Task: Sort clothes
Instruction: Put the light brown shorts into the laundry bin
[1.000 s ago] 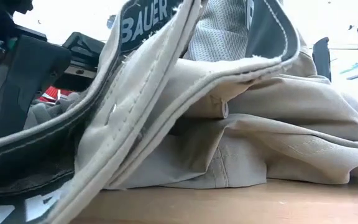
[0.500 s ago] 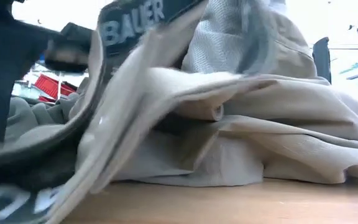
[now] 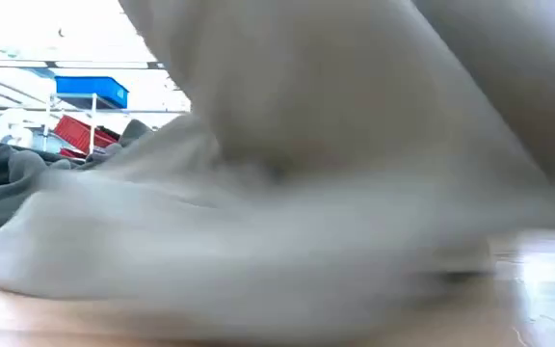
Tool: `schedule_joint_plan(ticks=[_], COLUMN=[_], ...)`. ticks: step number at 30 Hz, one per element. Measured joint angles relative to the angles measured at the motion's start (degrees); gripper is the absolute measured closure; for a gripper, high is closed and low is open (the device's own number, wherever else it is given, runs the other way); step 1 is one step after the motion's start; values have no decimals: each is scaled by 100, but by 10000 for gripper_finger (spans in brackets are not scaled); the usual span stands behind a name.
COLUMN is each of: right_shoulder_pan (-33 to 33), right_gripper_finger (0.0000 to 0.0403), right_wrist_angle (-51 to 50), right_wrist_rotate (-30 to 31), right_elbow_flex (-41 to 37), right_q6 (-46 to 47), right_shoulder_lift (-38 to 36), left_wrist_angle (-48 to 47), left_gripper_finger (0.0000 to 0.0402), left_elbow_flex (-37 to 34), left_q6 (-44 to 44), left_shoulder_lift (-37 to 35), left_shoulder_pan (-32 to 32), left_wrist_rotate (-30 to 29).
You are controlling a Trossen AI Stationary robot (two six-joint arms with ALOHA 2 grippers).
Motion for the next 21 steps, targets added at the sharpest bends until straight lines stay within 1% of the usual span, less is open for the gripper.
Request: schedule_joint_plan(ticks=[5, 8, 10, 13, 16, 17, 18, 19, 21], right_shoulder_pan=[238, 282, 285, 283, 249, 215, 184, 164, 161], right_gripper_finger=[403, 403, 403, 403, 403, 403, 403, 403, 403], right_wrist_angle=[1254, 1714, 1944, 2098, 2067, 2044, 2006, 1944, 1752], right_wrist_rotate=[-19, 14, 235, 740, 1287, 1366, 1364, 1317, 1048], right_elbow_flex=[0, 0, 0, 1, 0, 0, 1, 2, 4], right_q6=[-1385, -1992, -2300, -2742, -2980, -2981, -2929, -2824, -2505], right_shoulder_lift=[-430, -680, -836, -1040, -1241, -1303, -1366, -1420, -1464], left_wrist_angle=[1134, 1672, 1913, 2116, 2137, 2134, 2132, 2124, 2061], left_gripper_finger=[397, 397, 397, 397, 397, 397, 397, 397, 397], left_elbow_flex=[0, 0, 1, 2, 2, 2, 2, 2, 4], left_q6=[880, 1502, 1771, 2181, 2633, 2721, 2772, 2788, 2774], left_shoulder_lift=[-681, -947, -1072, -1210, -1296, -1326, -1350, -1378, -1387], left_shoulder_pan=[-179, -239, -245, -279, -283, -278, -277, -271, -272], left_wrist_rotate=[-627, -821, -978, -1387, -2112, -2364, -2565, -2632, -2561])
